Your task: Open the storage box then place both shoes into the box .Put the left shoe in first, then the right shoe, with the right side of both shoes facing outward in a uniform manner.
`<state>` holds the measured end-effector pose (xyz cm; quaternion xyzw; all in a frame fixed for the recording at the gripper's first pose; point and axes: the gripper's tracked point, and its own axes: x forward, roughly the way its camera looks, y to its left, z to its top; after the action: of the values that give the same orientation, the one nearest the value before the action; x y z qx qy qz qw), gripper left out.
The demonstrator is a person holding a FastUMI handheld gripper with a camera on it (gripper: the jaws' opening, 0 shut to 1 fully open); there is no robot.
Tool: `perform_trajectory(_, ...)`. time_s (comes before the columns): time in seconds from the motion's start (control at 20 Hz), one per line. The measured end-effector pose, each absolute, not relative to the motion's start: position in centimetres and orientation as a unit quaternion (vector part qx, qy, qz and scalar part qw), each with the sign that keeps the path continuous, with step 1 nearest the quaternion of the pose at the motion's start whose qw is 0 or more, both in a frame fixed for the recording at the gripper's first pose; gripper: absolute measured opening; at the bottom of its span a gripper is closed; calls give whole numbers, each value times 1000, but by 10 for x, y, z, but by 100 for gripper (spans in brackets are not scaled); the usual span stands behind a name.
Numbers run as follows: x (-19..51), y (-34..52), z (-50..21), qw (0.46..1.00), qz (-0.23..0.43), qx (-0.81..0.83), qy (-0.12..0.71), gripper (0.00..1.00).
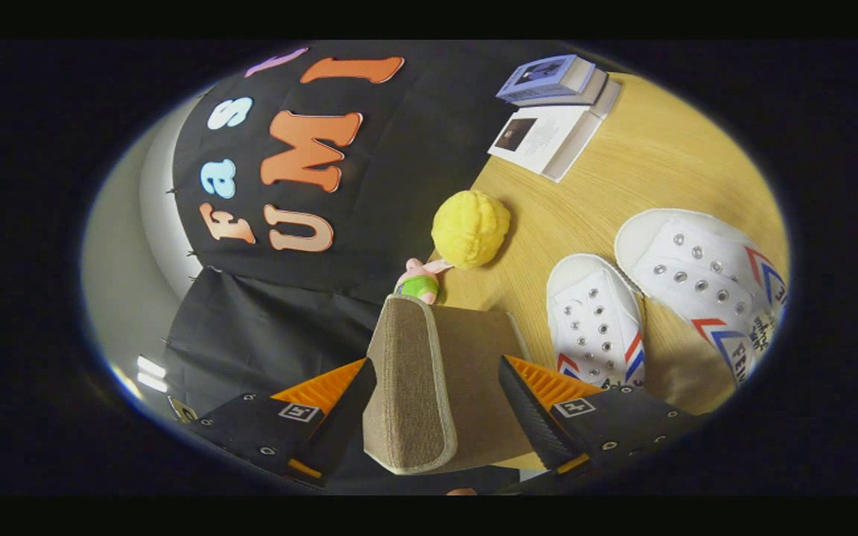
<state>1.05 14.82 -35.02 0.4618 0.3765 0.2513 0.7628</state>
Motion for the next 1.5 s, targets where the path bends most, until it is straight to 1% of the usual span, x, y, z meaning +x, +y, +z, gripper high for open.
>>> perform_trajectory(0.35, 6, 172, -358, 715, 269, 509, 396, 98)
perform_trajectory(0.55, 1, 185, -371, 698, 272, 519, 412, 98)
perform_trajectory(0.7, 2, 194, -363, 668, 280, 556, 407, 98)
perform_trajectory(0.8, -1, 196, -361, 664, 289, 561, 402, 98)
perform_trajectory(0.95, 3, 194, -333, 640, 313, 593, 375, 98)
perform_trajectory(1.1, 3, 193, -329, 644, 320, 590, 366, 95)
perform_trajectory(1.2, 0, 193, -322, 636, 330, 597, 361, 94)
perform_trajectory(1.25, 1, 193, -317, 632, 335, 601, 357, 92)
perform_trajectory(1.3, -1, 195, -312, 631, 342, 599, 355, 84)
perform_trajectory(1.35, -3, 199, -313, 635, 348, 588, 360, 80)
perform_trajectory(1.4, -6, 203, -316, 641, 354, 573, 368, 70)
perform_trajectory(1.45, -11, 207, -318, 644, 359, 560, 378, 64)
perform_trajectory(1.5, -15, 213, -320, 644, 364, 551, 387, 50)
